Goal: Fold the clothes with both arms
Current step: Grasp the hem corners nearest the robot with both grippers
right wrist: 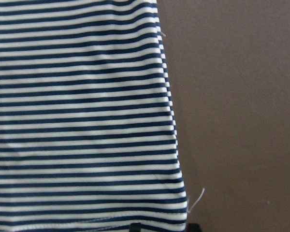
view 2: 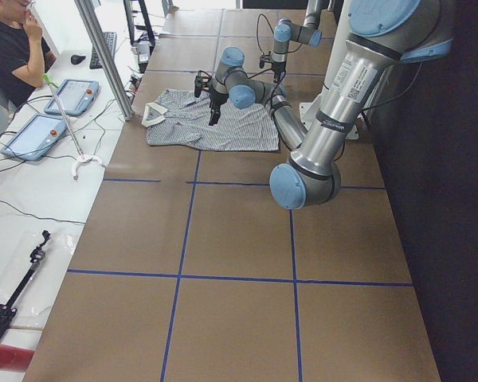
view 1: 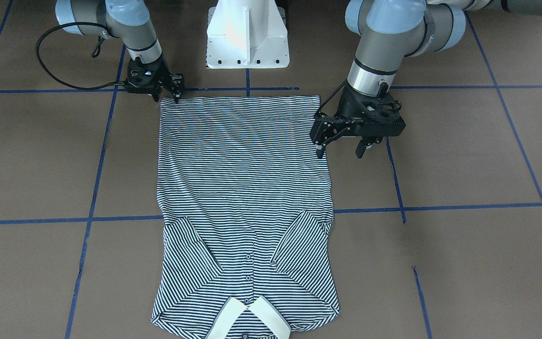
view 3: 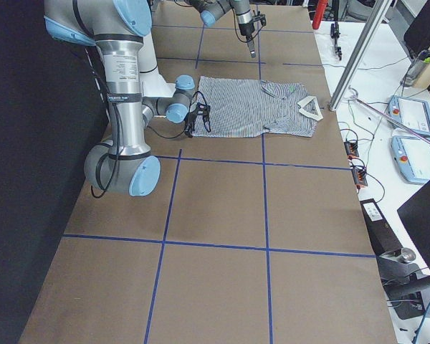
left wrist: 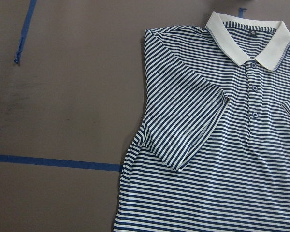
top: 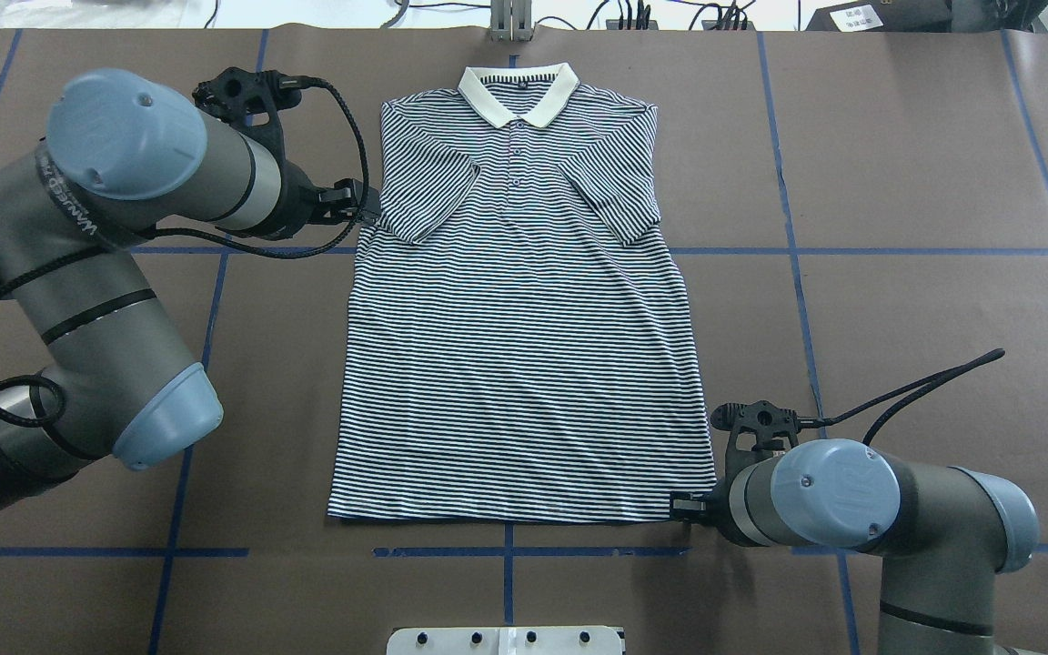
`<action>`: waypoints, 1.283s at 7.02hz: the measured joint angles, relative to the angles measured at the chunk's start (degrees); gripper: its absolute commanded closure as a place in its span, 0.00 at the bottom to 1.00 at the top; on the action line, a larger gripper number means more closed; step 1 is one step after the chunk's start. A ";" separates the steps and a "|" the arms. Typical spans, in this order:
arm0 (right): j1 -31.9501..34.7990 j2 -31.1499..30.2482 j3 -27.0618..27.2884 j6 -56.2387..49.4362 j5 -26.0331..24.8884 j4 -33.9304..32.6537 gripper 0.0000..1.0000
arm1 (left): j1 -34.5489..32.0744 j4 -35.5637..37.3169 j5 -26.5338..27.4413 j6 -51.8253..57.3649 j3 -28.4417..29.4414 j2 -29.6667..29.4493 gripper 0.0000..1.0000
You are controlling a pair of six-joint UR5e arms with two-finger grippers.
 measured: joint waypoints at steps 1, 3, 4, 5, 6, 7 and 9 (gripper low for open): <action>0.15 0.07 0.13 -0.11 0.32 0.00 1.00 | 0.00 -0.02 -0.02 -0.03 0.04 0.00 0.00; 1.00 0.28 0.35 -0.10 1.23 0.00 1.00 | 0.00 -0.09 -0.04 -0.06 0.08 -0.11 0.00; 1.84 0.28 0.58 -0.02 2.35 0.00 1.00 | 0.03 -0.11 -0.06 -0.12 0.09 -0.08 0.00; 2.55 0.22 1.15 0.13 3.00 0.00 1.00 | 0.24 -0.08 -0.16 -0.63 -0.08 0.11 0.00; 2.99 0.12 1.95 0.33 3.11 0.00 1.00 | 1.24 0.03 -0.28 -3.07 -0.59 0.62 0.00; 3.22 -0.07 2.71 0.43 3.00 0.00 1.00 | 3.32 0.12 -0.24 -7.28 -1.11 1.47 0.00; 3.36 -0.31 3.98 0.44 3.22 0.06 1.00 | 8.53 0.49 0.43 -15.43 -4.22 6.15 0.00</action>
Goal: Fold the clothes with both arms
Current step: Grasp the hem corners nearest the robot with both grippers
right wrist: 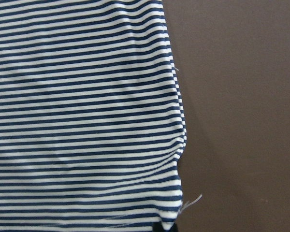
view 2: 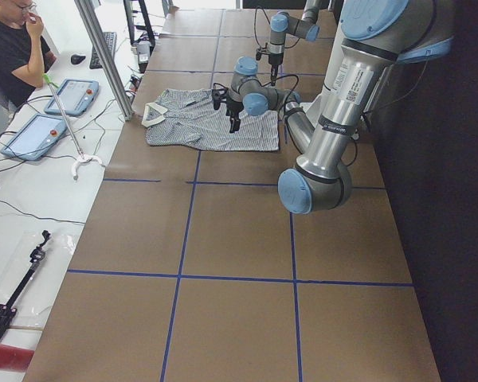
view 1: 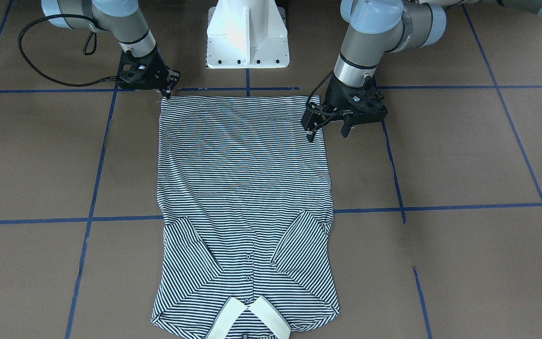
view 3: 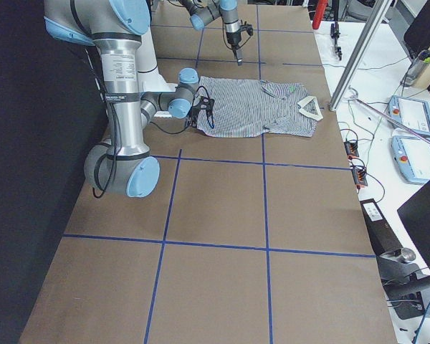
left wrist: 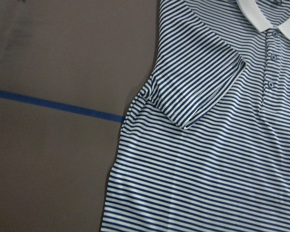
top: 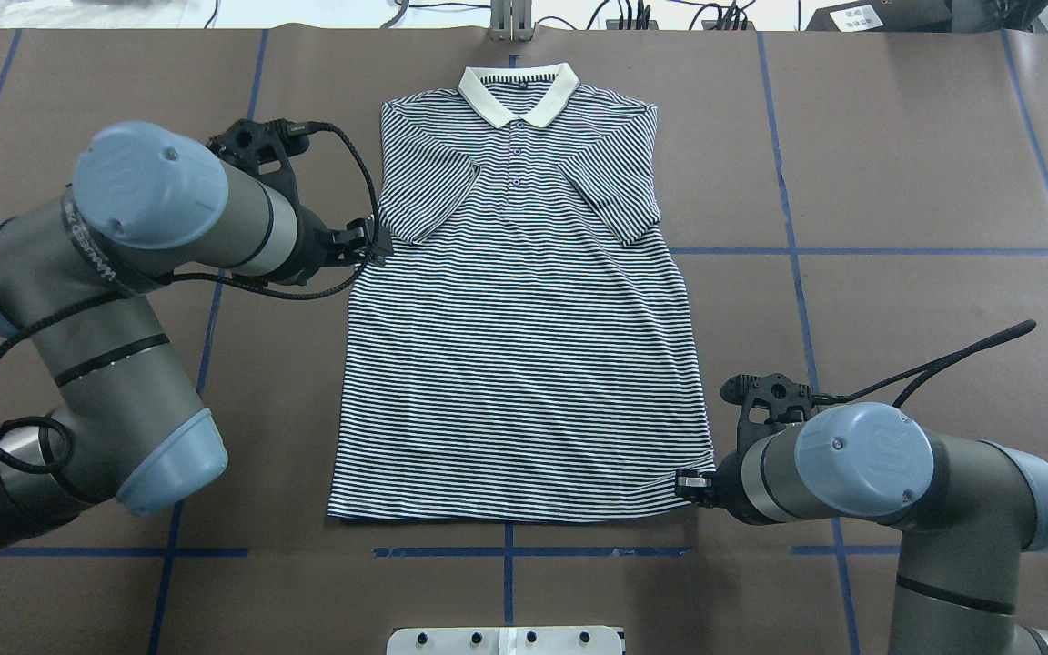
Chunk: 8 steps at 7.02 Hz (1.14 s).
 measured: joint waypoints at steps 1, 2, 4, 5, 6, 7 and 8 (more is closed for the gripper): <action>0.02 -0.08 0.58 0.00 0.13 0.04 1.00 | 4.19 1.00 2.34 -4.92 -2.31 3.09 0.00; 0.01 -0.11 0.95 -0.01 0.23 0.09 1.00 | 8.83 2.98 5.15 -9.98 -3.91 4.83 0.01; 0.01 0.07 1.26 -0.01 0.33 0.15 1.00 | 16.85 5.78 8.21 -17.99 -4.33 5.63 0.02; 0.02 0.10 1.27 0.00 0.34 0.14 1.00 | 18.55 6.08 8.85 -19.49 -3.58 5.55 0.07; 0.01 0.15 1.28 -0.01 0.35 0.12 1.00 | 19.34 6.14 9.15 -20.56 -2.64 5.46 0.09; 0.00 0.17 1.28 -0.01 0.35 0.14 1.00 | 19.83 6.15 9.66 -21.58 -1.70 5.32 0.11; 0.01 0.16 1.24 0.00 0.35 0.16 1.00 | 20.02 6.16 10.35 -22.08 -1.12 5.23 0.29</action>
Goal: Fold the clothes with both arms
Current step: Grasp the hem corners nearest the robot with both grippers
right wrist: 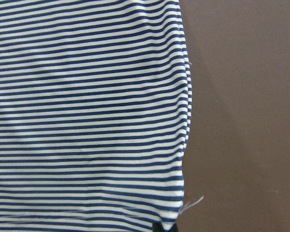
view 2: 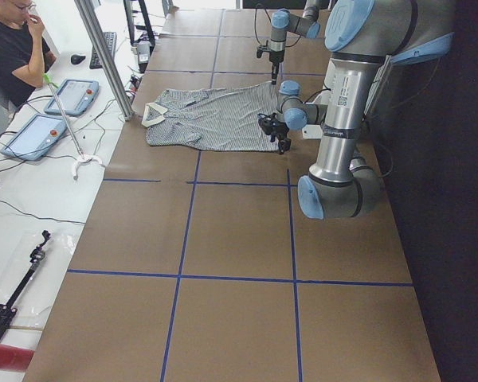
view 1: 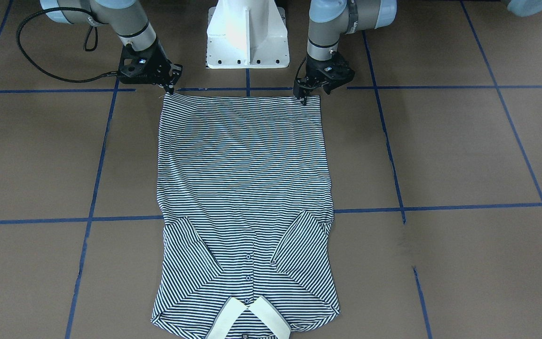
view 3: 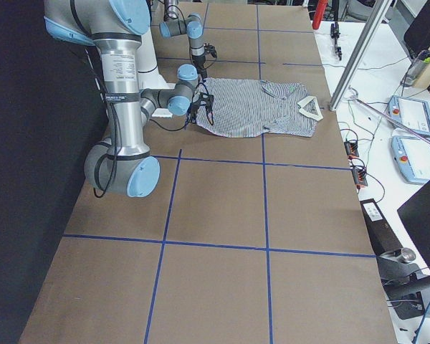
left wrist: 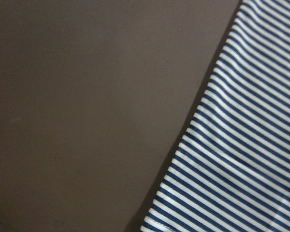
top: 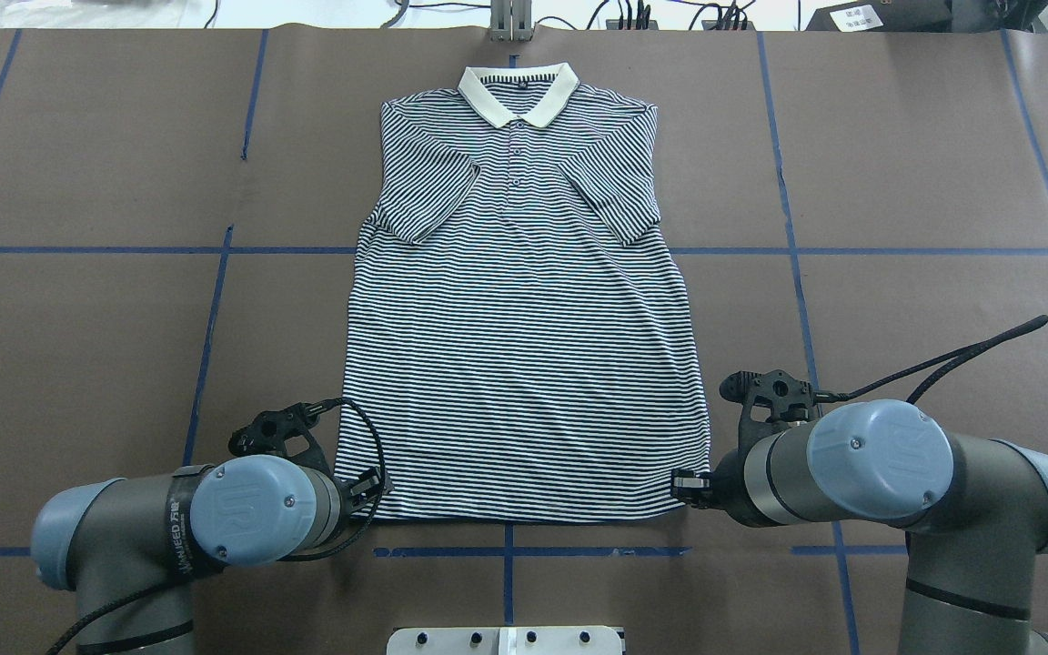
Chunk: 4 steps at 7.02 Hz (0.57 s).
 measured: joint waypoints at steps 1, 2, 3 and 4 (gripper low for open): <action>0.01 -0.02 -0.03 0.00 0.00 -0.02 1.00 | 0.03 0.02 0.32 -0.20 0.16 -0.04 0.58; 0.02 -0.05 -0.02 0.00 0.00 -0.02 1.00 | 0.03 0.06 0.41 -0.29 0.01 -0.08 0.84; 0.02 -0.08 0.01 0.00 -0.02 0.00 1.00 | 0.03 0.08 0.43 -0.31 -0.23 -0.09 1.00; 0.02 -0.10 0.04 0.00 -0.06 -0.02 1.00 | 0.06 0.09 0.40 -0.23 -0.38 -0.10 1.00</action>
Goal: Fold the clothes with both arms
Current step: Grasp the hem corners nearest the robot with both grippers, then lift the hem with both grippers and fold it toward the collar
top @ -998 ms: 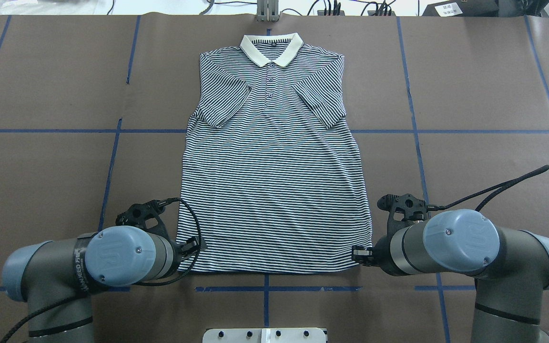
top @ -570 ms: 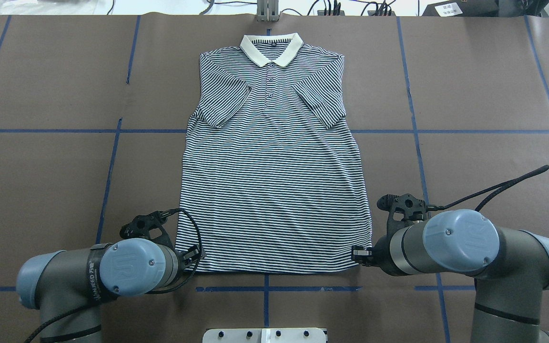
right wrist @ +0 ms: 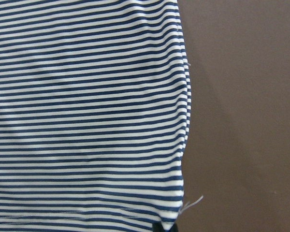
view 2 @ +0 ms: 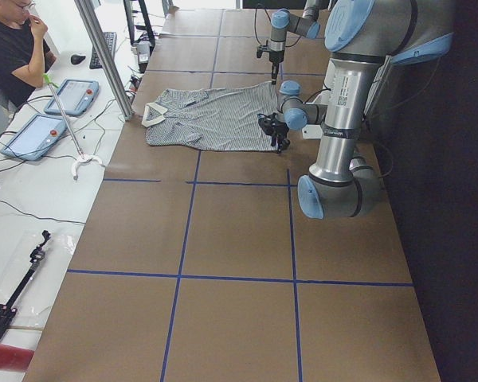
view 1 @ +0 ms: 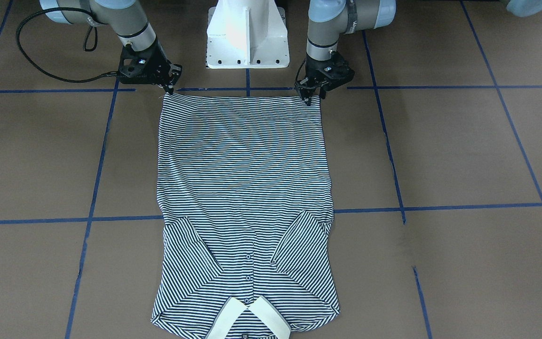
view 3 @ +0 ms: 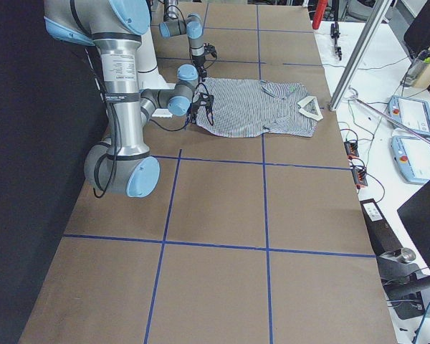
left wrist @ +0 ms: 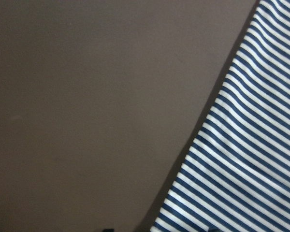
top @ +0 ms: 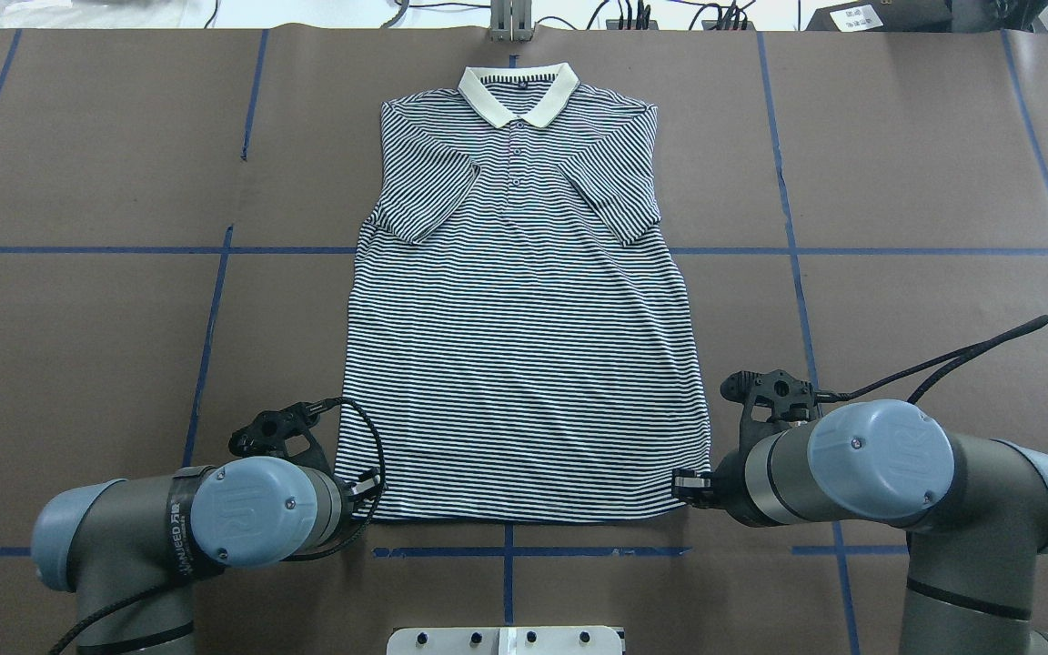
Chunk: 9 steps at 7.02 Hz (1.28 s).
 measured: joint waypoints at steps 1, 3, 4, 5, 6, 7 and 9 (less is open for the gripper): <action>0.00 -0.01 0.00 0.00 -0.02 -0.02 1.00 | 0.03 0.00 -0.12 0.20 -0.10 -0.03 1.00; 0.03 -0.09 0.43 0.00 0.07 -0.02 1.00 | -0.09 0.05 -0.39 0.81 -1.74 -0.16 1.00; 0.09 -0.31 1.04 0.00 0.35 -0.02 1.00 | -0.22 0.88 -0.50 2.01 -4.10 0.04 1.00; 0.13 -1.00 1.91 0.00 1.34 0.04 1.00 | -0.14 3.69 -0.55 3.39 -7.13 0.08 1.00; 0.19 -2.75 3.53 -0.02 3.68 0.24 1.00 | 0.72 7.49 -0.55 3.93 -10.89 0.04 1.00; 0.19 -5.36 5.90 -0.04 7.01 0.43 1.00 | 2.94 12.14 -0.53 3.91 -15.68 0.17 1.00; -0.25 -8.58 9.82 -0.01 13.52 0.45 1.00 | 7.67 19.02 -0.63 3.59 -22.35 0.31 1.00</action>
